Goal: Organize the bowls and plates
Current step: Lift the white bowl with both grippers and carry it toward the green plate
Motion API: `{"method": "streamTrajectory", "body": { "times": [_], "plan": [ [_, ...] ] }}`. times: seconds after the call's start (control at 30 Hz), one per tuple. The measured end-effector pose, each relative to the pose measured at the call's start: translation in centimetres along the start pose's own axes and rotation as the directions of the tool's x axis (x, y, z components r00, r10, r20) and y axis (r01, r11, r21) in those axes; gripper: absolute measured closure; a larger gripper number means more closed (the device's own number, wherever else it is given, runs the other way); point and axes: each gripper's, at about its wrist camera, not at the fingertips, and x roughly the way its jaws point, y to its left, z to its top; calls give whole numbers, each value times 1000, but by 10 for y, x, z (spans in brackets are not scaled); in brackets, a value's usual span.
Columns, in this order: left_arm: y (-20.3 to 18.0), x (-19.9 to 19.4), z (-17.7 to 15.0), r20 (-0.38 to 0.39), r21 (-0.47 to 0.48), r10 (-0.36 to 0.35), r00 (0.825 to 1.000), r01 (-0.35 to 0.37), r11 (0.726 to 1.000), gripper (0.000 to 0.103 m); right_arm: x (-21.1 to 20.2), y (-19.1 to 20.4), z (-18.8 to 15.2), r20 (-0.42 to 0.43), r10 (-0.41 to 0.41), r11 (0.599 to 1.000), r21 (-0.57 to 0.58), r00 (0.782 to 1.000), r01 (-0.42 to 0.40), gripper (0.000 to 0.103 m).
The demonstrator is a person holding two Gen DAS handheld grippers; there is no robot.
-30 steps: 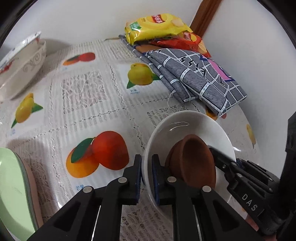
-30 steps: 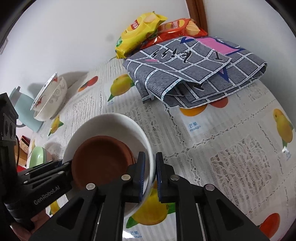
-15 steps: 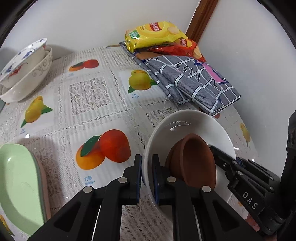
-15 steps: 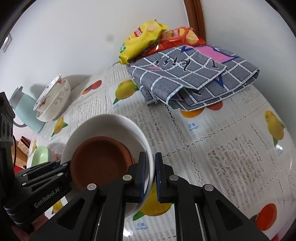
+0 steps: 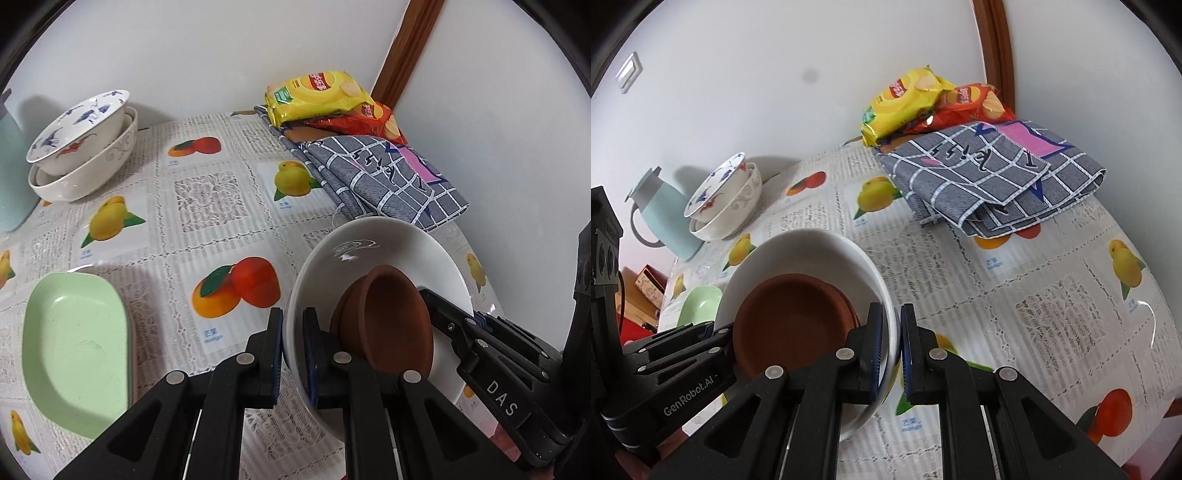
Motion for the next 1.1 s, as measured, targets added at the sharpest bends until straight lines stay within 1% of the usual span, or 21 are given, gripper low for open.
{"method": "streamTrajectory", "body": {
  "times": [0.37,1.1],
  "plan": [
    [15,-24,-8,19,-18,15,1000,-14,1000,93,-14,23,-3,12,13,1000,-27,1000,-12,93],
    [38,-46,-5,49,-54,28,998,-25,998,93,-19,56,2,18,31,997,-74,999,-29,93]
  ]
}}
